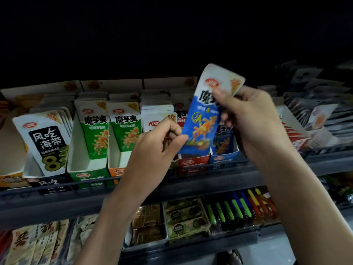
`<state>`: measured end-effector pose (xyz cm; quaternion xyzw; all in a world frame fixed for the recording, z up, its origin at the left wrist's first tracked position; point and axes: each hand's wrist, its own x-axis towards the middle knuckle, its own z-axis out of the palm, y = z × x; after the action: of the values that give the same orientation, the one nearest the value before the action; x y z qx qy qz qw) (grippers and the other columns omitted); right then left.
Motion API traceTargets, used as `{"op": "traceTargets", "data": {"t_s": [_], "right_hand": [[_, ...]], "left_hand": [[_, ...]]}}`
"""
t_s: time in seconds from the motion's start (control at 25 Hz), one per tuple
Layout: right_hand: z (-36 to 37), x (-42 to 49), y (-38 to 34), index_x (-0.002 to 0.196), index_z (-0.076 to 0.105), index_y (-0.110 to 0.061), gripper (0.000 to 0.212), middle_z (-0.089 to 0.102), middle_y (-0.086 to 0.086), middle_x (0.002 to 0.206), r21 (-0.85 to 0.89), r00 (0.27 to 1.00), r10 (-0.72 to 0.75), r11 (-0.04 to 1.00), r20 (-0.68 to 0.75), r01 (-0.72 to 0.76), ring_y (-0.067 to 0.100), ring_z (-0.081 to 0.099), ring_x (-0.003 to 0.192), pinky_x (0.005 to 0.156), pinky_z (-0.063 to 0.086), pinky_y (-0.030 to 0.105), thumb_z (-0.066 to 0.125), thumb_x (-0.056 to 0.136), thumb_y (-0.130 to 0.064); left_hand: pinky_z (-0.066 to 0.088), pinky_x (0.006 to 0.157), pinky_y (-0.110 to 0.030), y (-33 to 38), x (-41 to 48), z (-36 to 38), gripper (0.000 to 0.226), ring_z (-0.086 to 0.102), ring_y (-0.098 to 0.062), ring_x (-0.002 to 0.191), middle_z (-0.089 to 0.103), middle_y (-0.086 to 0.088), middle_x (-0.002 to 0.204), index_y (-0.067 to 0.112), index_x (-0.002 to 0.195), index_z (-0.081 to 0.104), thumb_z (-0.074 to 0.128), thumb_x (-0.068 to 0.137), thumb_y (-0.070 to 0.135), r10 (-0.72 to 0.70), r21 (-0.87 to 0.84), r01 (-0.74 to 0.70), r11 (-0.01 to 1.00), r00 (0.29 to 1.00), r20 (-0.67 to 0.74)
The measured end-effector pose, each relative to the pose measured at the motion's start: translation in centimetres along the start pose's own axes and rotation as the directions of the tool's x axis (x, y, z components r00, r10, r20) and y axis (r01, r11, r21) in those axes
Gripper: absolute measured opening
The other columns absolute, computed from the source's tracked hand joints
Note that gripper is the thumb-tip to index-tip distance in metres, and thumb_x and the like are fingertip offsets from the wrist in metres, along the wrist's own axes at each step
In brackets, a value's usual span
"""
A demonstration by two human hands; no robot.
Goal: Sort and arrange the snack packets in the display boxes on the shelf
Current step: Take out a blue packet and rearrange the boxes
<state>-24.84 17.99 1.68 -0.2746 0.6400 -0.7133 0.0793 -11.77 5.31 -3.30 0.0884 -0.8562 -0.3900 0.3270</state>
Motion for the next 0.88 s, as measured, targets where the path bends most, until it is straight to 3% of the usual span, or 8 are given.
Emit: {"op": "traceTargets", "data": {"t_s": [0.16,0.28,0.36,0.44,0.56,0.68,0.88], "right_hand": [[-2.8,0.8,-0.6,0.093,0.068,-0.013,0.005,0.062,0.000,0.076,0.078,0.971,-0.154,0.982,-0.186,0.171,0.008,0.045,0.056,0.048,0.037,0.016,0.064,0.094,-0.017],[-3.7,0.9,-0.2,0.098,0.068,-0.010,0.008,0.067,0.000,0.082,0.019,0.951,-0.216,0.974,-0.220,0.226,0.017,0.051,0.070,0.056,0.042,0.020,0.063,0.096,-0.015],[-4.0,1.0,0.3,0.100,0.067,-0.007,0.009,0.068,-0.009,0.077,-0.036,0.950,-0.233,0.972,-0.209,0.230,0.003,0.055,0.062,0.054,0.041,0.014,0.063,0.096,-0.014],[-4.1,1.1,1.0,0.104,0.067,-0.004,0.013,0.067,-0.013,0.073,-0.095,0.950,-0.237,0.970,-0.201,0.222,-0.007,0.056,0.056,0.053,0.042,0.009,0.062,0.096,-0.013],[-4.4,1.6,2.5,0.107,0.068,-0.006,0.016,0.071,-0.009,0.082,-0.142,0.959,-0.221,0.970,-0.177,0.197,-0.007,0.062,0.062,0.057,0.045,0.010,0.064,0.095,-0.015],[-4.7,2.0,4.0,0.104,0.069,-0.013,0.013,0.074,-0.006,0.090,-0.271,0.975,-0.189,0.950,-0.115,0.152,-0.001,0.068,0.077,0.065,0.050,0.017,0.067,0.093,-0.020],[-4.7,1.7,5.4,0.104,0.067,-0.021,0.022,0.072,-0.008,0.087,-0.570,0.999,-0.041,0.820,0.035,0.053,-0.003,0.067,0.070,0.057,0.052,0.011,0.076,0.084,-0.017]], "left_hand": [[0.042,0.058,-0.015,0.3,0.5,2.2,0.013,0.060,-0.001,0.061,0.060,0.011,0.066,0.022,0.080,0.060,0.061,0.093,0.023,0.008,0.048,-0.009,0.999,1.000,0.025],[0.045,0.065,-0.011,0.4,0.7,3.7,0.004,0.061,0.003,0.073,0.064,0.020,0.084,0.029,0.091,0.064,0.062,0.093,0.027,0.059,0.178,-0.069,0.982,0.996,0.063],[0.044,0.071,-0.012,0.5,0.8,4.6,0.013,0.056,0.005,0.077,0.063,0.022,0.100,0.036,0.105,0.064,0.060,0.093,0.033,0.080,0.298,-0.115,0.948,0.989,0.124],[0.048,0.078,-0.022,0.4,0.9,5.3,0.023,0.055,0.004,0.083,0.060,0.023,0.110,0.042,0.117,0.061,0.057,0.094,0.037,0.068,0.362,-0.136,0.922,0.979,0.192],[0.048,0.088,-0.030,0.4,1.0,5.9,0.030,0.056,-0.001,0.094,0.055,0.023,0.116,0.044,0.125,0.056,0.052,0.096,0.042,0.020,0.421,-0.137,0.897,0.962,0.271],[0.046,0.088,-0.032,0.4,0.9,6.3,0.032,0.054,-0.003,0.098,0.050,0.023,0.114,0.045,0.127,0.054,0.050,0.096,0.045,-0.006,0.479,-0.139,0.866,0.957,0.289],[0.045,0.082,-0.034,0.1,0.9,6.4,0.031,0.046,-0.002,0.089,0.046,0.020,0.117,0.043,0.125,0.056,0.049,0.095,0.049,-0.026,0.547,-0.155,0.823,0.951,0.308]]}}
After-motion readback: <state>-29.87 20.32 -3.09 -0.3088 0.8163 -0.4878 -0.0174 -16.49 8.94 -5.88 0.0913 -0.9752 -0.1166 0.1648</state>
